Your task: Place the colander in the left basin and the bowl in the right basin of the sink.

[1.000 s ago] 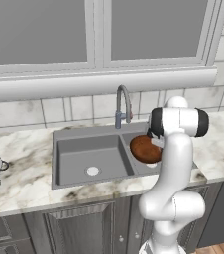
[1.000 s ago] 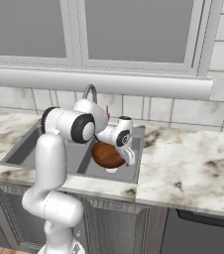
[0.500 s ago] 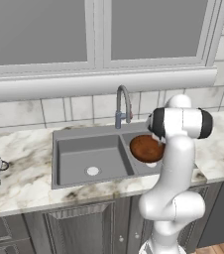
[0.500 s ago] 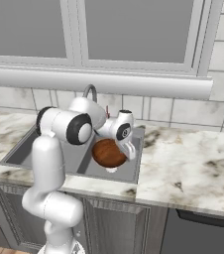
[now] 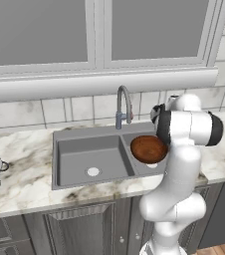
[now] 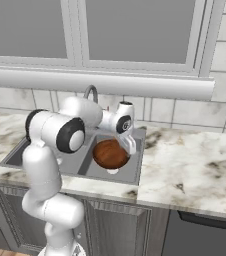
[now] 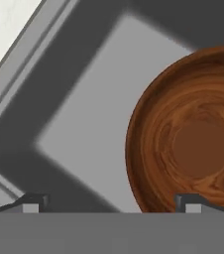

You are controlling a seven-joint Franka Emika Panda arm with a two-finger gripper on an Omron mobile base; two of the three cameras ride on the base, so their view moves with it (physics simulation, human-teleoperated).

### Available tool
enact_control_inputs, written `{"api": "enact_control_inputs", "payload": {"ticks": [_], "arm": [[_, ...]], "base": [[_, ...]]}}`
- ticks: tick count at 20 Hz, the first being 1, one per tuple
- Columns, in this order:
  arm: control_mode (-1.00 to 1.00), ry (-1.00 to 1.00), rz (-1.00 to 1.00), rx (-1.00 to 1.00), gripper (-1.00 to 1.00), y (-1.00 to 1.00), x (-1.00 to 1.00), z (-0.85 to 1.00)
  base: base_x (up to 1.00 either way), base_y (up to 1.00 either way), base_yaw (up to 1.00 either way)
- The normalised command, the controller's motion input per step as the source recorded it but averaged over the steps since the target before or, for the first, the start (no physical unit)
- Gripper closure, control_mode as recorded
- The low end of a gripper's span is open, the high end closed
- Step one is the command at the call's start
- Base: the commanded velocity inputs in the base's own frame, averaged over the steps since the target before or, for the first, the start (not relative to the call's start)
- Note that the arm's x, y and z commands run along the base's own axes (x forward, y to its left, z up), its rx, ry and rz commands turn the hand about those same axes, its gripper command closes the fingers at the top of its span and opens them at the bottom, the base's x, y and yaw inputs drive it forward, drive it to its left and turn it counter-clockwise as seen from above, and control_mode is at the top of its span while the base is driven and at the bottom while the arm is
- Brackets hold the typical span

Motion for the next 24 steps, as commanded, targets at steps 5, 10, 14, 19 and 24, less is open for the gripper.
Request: {"api": "enact_control_inputs", "payload": {"ticks": [5, 10, 14, 19, 24], "arm": [[-1.0, -0.02, -0.24, 0.0, -1.0, 0.11, -0.48, 0.46], [-1.0, -0.02, -0.4, 0.0, -1.0, 0.19, -0.56, 0.13], [-1.0, 0.0, -0.48, 0.0, -1.0, 0.22, -0.61, 0.18], [-1.0, 0.0, -0.52, 0.0, -1.0, 0.12, -0.53, 0.32], [-1.0, 0.0, -0.51, 0.0, -1.0, 0.07, -0.5, 0.39]], "base": [[0.0, 0.0, 0.0], [0.0, 0.0, 0.0], [0.0, 0.0, 0.0], [0.0, 0.0, 0.0], [0.0, 0.0, 0.0]]}}
